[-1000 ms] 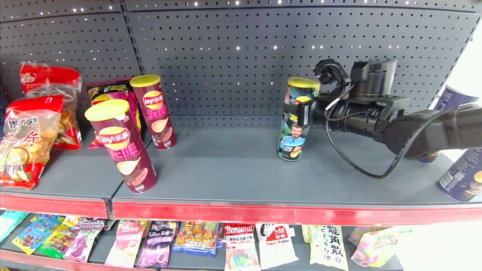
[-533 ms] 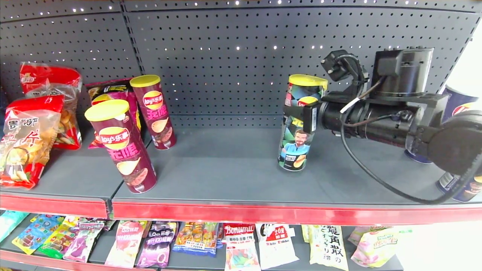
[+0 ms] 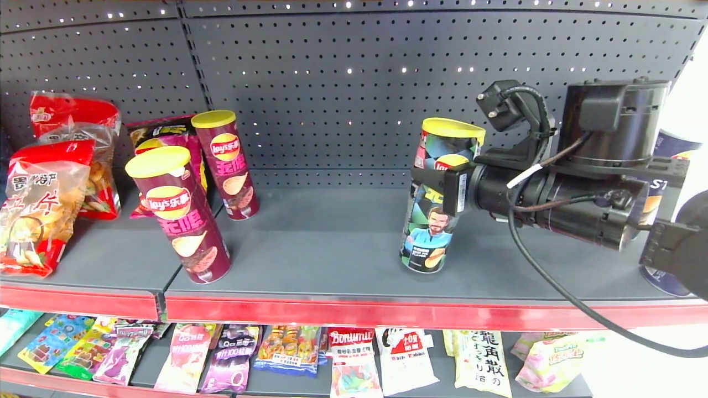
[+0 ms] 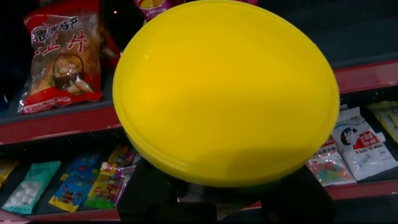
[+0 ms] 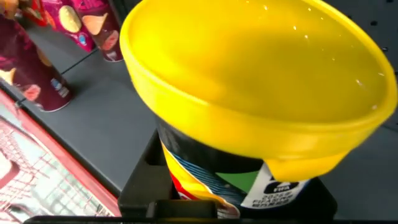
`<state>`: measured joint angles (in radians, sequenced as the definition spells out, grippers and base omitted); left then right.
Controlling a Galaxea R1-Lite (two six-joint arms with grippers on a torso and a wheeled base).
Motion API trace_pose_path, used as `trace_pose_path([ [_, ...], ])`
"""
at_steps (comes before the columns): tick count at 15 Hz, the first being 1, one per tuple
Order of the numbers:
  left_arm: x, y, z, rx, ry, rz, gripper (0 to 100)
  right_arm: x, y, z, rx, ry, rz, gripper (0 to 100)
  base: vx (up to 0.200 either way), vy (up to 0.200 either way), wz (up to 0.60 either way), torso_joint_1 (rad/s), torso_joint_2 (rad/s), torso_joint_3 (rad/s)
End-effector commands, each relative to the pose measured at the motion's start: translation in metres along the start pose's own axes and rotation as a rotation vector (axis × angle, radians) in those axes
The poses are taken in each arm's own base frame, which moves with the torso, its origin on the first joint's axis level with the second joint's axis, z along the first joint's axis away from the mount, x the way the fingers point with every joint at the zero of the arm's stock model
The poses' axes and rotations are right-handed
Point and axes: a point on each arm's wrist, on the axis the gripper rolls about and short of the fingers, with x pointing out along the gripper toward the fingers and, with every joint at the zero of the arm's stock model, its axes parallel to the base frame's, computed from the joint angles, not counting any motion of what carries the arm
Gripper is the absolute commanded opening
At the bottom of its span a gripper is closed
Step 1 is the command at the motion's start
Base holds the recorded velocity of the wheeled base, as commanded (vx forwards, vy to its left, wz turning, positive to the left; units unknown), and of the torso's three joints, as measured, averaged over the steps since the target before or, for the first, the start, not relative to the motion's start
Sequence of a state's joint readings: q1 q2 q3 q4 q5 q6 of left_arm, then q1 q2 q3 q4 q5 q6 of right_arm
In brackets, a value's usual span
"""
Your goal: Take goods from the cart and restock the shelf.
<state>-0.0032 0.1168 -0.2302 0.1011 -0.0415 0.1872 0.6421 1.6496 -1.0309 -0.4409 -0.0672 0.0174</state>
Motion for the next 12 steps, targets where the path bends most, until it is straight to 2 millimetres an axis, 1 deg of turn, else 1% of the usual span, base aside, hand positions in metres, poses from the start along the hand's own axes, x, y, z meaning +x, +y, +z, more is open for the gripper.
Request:
trace_pose_path([
  [1, 0.000, 0.000, 0.000, 0.000, 0.000, 0.000, 0, 0.001, 0.001, -0.004, -0.003, 0.009, -0.003, 0, 0.000, 0.000, 0.00, 0.000, 0.00, 0.000],
  [4, 0.001, 0.000, -0.002, 0.000, 0.006, -0.001, 0, 0.006, 0.001, -0.011, -0.010, 0.012, -0.038, 0, 0.000, 0.000, 0.00, 0.000, 0.00, 0.000],
  [9, 0.001, 0.000, -0.002, 0.000, 0.006, -0.001, 0, 0.002, 0.004, -0.022, -0.059, 0.038, -0.041, 0, 0.000, 0.000, 0.00, 0.000, 0.00, 0.000],
  [11, 0.001, 0.000, -0.002, 0.000, 0.008, -0.001, 0, 0.004, 0.005, -0.022, -0.061, 0.037, -0.073, 0, 0.000, 0.000, 0.00, 0.000, 0.00, 0.000],
  [12, 0.001, 0.000, -0.002, 0.000, 0.008, -0.001, 0, 0.004, 0.008, -0.023, -0.063, 0.041, -0.084, 0, 0.000, 0.000, 0.00, 0.000, 0.00, 0.000],
])
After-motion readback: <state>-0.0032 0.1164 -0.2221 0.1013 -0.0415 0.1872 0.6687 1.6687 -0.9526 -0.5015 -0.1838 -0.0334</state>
